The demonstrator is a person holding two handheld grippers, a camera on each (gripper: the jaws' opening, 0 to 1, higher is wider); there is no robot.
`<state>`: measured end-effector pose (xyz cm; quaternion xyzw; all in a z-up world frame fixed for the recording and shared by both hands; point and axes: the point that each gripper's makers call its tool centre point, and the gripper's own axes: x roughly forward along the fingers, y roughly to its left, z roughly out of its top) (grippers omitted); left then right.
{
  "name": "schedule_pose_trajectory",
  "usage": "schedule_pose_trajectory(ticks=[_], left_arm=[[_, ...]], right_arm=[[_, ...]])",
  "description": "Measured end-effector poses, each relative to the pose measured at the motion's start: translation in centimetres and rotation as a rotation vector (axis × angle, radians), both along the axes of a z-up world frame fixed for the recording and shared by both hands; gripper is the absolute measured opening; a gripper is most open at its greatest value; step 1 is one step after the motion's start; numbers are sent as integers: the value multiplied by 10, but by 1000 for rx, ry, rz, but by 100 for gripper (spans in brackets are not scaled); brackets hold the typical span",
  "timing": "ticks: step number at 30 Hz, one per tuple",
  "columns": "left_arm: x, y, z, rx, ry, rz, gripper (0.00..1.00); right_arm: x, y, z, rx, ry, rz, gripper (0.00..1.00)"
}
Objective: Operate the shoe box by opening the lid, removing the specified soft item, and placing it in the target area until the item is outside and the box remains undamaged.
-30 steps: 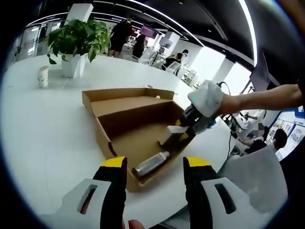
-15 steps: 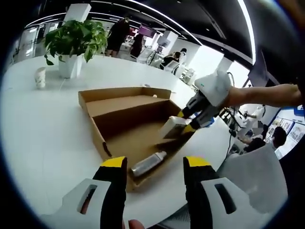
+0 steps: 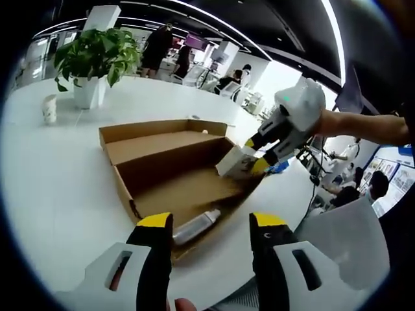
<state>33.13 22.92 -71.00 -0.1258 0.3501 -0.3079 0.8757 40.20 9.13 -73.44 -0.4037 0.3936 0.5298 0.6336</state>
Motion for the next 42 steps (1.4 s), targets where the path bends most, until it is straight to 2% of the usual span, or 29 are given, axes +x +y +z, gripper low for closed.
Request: schedule_pose_trajectory(ticks=[8,18,32,42], left_arm=[[1,-13,-4,-6,13,-10,49],[3,-35,-6,8,17,-53,49],[11,-65,-3,25,18,-115,49],[13,-89,-6,38,19,-169,49]], right_arm=[[2,-9,18,12,-31,8,17],[0,-44,31,7,-66,-7,17],[-8,-110,19,-18,-55,-96,17],[-16,-147,9,-26,-43,-149,17]])
